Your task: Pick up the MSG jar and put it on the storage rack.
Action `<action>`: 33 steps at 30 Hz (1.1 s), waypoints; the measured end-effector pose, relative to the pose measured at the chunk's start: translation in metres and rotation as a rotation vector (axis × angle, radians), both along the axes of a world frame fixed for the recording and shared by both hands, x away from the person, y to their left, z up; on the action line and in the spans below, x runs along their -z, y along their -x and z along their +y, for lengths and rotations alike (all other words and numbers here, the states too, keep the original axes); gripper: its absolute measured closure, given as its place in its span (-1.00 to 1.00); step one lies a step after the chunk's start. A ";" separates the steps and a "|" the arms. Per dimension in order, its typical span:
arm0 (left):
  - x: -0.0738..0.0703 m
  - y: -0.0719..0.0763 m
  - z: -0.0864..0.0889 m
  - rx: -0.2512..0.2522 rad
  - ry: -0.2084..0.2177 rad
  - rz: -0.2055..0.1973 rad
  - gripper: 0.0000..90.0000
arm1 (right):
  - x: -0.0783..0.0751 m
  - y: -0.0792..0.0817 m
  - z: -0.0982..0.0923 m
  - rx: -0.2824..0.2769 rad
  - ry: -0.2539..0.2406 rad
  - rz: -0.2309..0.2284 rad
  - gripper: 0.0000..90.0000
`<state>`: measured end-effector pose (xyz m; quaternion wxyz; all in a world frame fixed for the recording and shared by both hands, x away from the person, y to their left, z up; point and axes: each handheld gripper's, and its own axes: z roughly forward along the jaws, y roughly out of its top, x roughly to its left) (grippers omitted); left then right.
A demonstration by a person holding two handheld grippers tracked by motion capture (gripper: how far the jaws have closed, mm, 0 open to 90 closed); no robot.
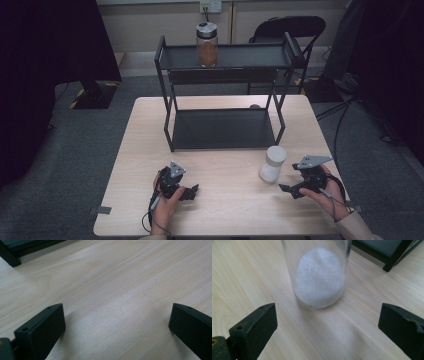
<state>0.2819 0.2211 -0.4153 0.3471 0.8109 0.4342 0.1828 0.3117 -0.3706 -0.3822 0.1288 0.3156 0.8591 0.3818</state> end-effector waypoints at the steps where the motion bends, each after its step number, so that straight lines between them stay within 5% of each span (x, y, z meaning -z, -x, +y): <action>1: 0.000 0.000 0.000 0.000 0.000 0.000 -1.00 | -0.001 -0.001 0.001 -0.001 -0.003 0.001 -0.98; 20: 0.000 0.000 0.000 0.000 0.000 0.000 -1.00 | -0.007 -0.014 0.016 0.004 -0.109 -0.022 -0.99; 27: 0.000 0.000 0.000 0.000 0.000 0.000 -1.00 | -0.005 -0.017 0.016 -0.003 -0.184 -0.034 -0.75; 33: 0.000 0.000 0.000 0.000 0.000 0.000 -1.00 | -0.007 -0.017 0.021 -0.003 -0.186 -0.071 -0.55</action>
